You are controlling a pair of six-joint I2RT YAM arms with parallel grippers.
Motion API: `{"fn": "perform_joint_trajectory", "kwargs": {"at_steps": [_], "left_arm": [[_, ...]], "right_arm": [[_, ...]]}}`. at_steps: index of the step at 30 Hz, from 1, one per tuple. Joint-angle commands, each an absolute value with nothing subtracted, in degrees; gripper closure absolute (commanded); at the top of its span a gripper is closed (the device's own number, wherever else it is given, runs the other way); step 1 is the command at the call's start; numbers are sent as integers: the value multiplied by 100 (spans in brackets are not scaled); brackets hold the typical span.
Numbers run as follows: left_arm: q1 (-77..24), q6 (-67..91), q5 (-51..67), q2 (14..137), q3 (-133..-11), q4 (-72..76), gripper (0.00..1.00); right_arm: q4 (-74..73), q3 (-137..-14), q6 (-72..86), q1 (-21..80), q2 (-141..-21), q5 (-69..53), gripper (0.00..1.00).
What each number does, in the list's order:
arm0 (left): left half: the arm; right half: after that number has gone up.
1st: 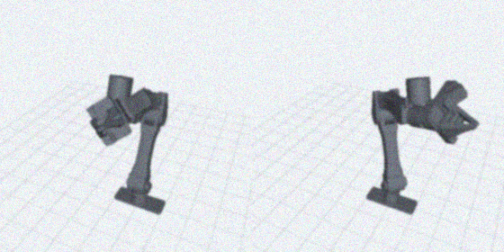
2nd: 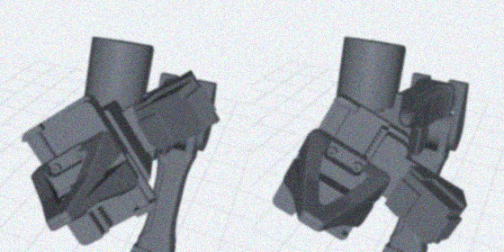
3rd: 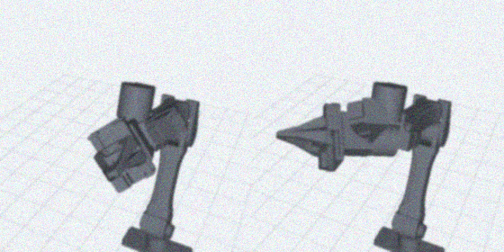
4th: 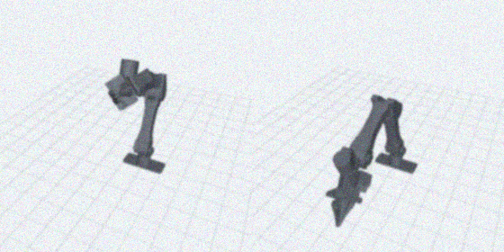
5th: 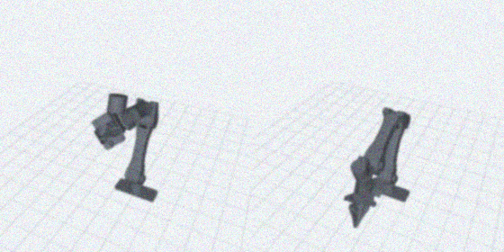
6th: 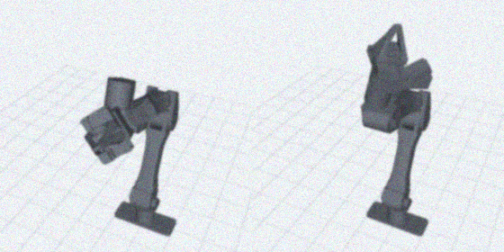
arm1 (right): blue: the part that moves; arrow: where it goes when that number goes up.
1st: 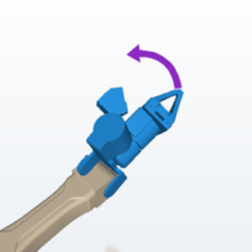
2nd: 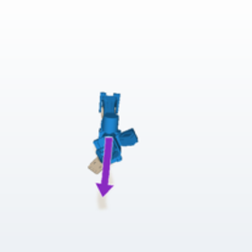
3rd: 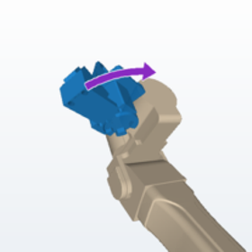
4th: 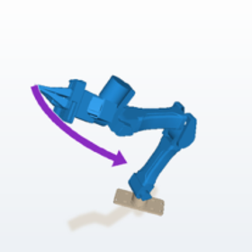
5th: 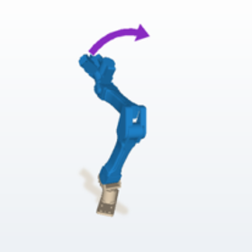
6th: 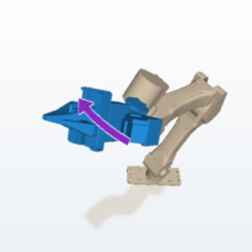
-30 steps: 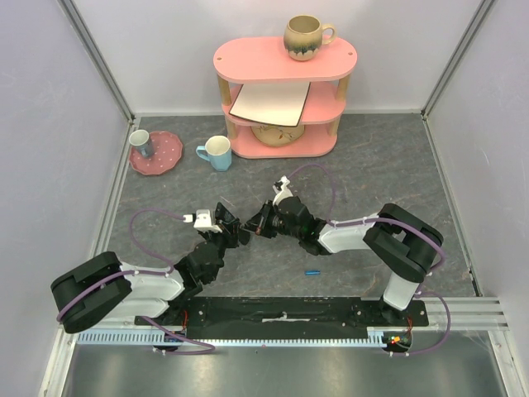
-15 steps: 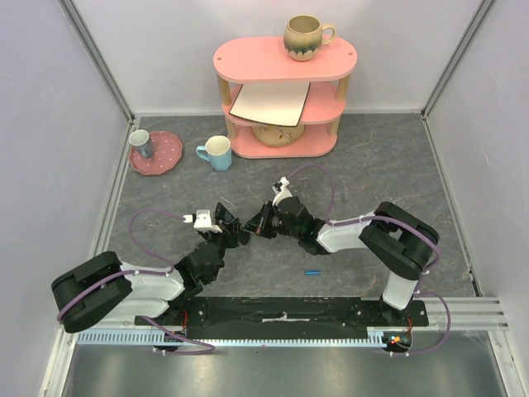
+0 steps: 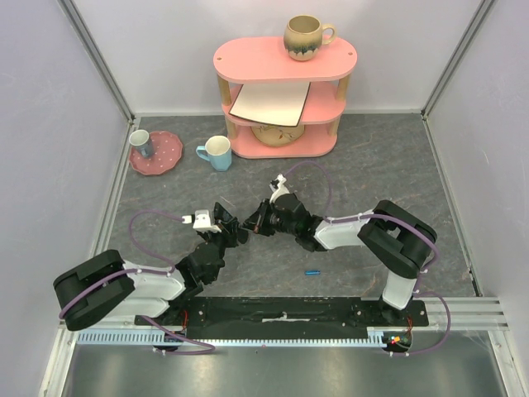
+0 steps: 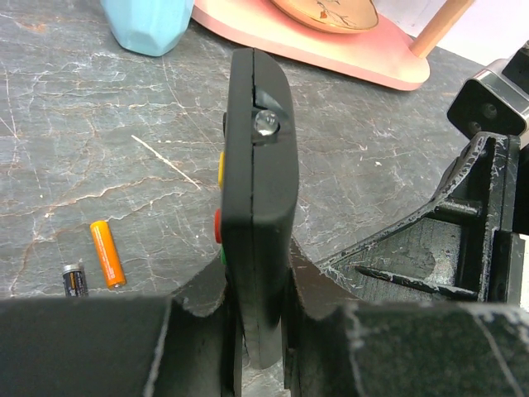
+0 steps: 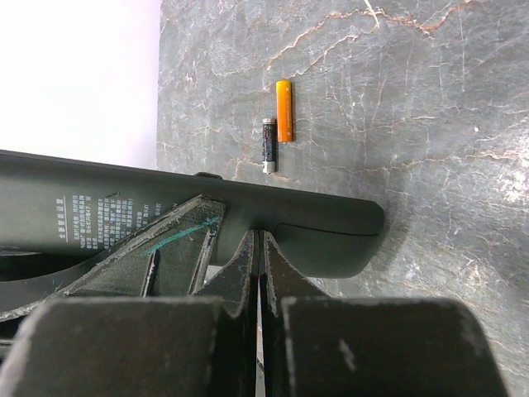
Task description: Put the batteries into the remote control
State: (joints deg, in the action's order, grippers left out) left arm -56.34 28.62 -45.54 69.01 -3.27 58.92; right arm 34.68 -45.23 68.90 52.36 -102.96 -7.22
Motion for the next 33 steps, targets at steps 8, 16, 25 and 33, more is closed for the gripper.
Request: {"fn": "perform_joint_trajectory", "kwargs": {"at_steps": [8, 16, 25, 33], "left_arm": [[-5792, 2707, -4517, 7066, -439, 6117, 98], [-5801, 2689, -4553, 7040, -431, 6126, 98], [-5801, 2654, -4561, 6987, -413, 6126, 98], [-5792, 2663, -4570, 6856, -343, 6056, 98]], "right_arm": [[2277, -5062, 6267, 5326, -10520, -642, 100], [1741, -5142, 6038, 5361, -10485, -624, 100], [1468, -5098, 5950, 5361, -10389, -528, 100], [1283, -4922, 5915, 5361, -10196, -378, 100]]}}
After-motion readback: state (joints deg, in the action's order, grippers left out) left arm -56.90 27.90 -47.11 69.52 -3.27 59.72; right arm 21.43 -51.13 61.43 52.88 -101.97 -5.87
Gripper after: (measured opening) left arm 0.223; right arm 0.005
